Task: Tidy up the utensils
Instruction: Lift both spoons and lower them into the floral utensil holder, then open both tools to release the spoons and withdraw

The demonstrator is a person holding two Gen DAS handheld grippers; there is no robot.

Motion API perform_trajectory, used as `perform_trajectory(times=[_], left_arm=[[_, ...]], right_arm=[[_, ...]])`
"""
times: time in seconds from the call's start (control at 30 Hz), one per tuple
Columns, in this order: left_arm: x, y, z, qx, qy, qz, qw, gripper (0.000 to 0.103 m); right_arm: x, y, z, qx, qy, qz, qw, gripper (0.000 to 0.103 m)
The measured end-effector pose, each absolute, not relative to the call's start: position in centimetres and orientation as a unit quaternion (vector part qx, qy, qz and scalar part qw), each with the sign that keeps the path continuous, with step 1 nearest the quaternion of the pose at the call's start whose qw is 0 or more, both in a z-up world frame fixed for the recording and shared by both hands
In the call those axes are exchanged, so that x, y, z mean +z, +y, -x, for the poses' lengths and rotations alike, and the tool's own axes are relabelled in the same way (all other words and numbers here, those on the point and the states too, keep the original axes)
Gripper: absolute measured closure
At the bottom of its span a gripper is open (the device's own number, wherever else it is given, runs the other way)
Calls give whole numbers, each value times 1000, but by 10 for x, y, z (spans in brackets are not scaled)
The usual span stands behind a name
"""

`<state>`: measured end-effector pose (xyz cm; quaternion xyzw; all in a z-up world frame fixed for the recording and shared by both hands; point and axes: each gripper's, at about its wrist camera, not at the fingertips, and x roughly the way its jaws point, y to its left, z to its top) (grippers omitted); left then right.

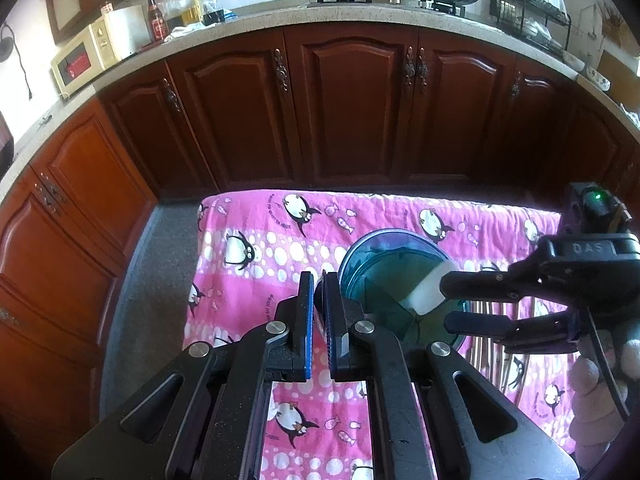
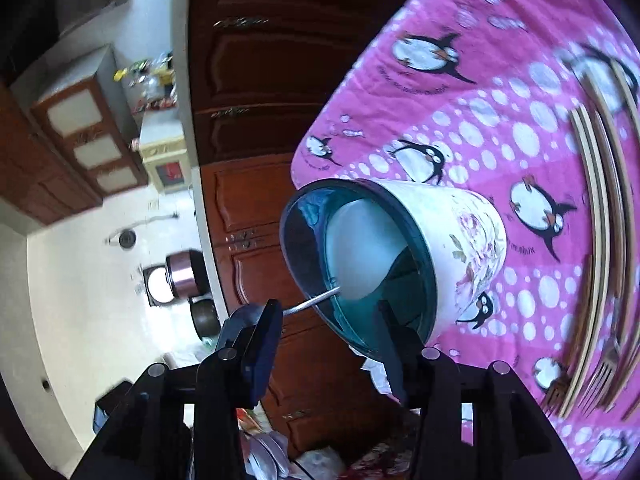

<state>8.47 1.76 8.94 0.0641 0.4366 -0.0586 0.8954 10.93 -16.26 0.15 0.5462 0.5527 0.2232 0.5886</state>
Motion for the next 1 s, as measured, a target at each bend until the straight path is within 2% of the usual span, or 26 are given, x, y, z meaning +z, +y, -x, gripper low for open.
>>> perform_trajectory(times=[0.2,0.37,0.43,0.57,0.63,0.83,1.0], left_arm=[[83,16,-85,-65,442,-50,893,98],[84,16,-82,-74,437,-39,895,83],[88,18,-80,-76,435,-32,897,73],[98,20,-73,-79,427,-22,900,68],[104,20,-68,-83,420,-21,903,62],[113,25,-46,-95,414,-3,905,55],[109,24,-24,-110,417,10,902,54]], right_arm=[[12,-162,-105,236,551,-508,619,57],[23,-159,-99,235,548,-455,661,57],[25,-158,-95,233,549,-441,671,57],[28,-159,-89,237,546,-428,680,57],[31,-160,-86,236,544,-419,688,57],[45,-164,-68,241,537,-378,715,57],[59,-172,-47,204,524,-308,768,57]])
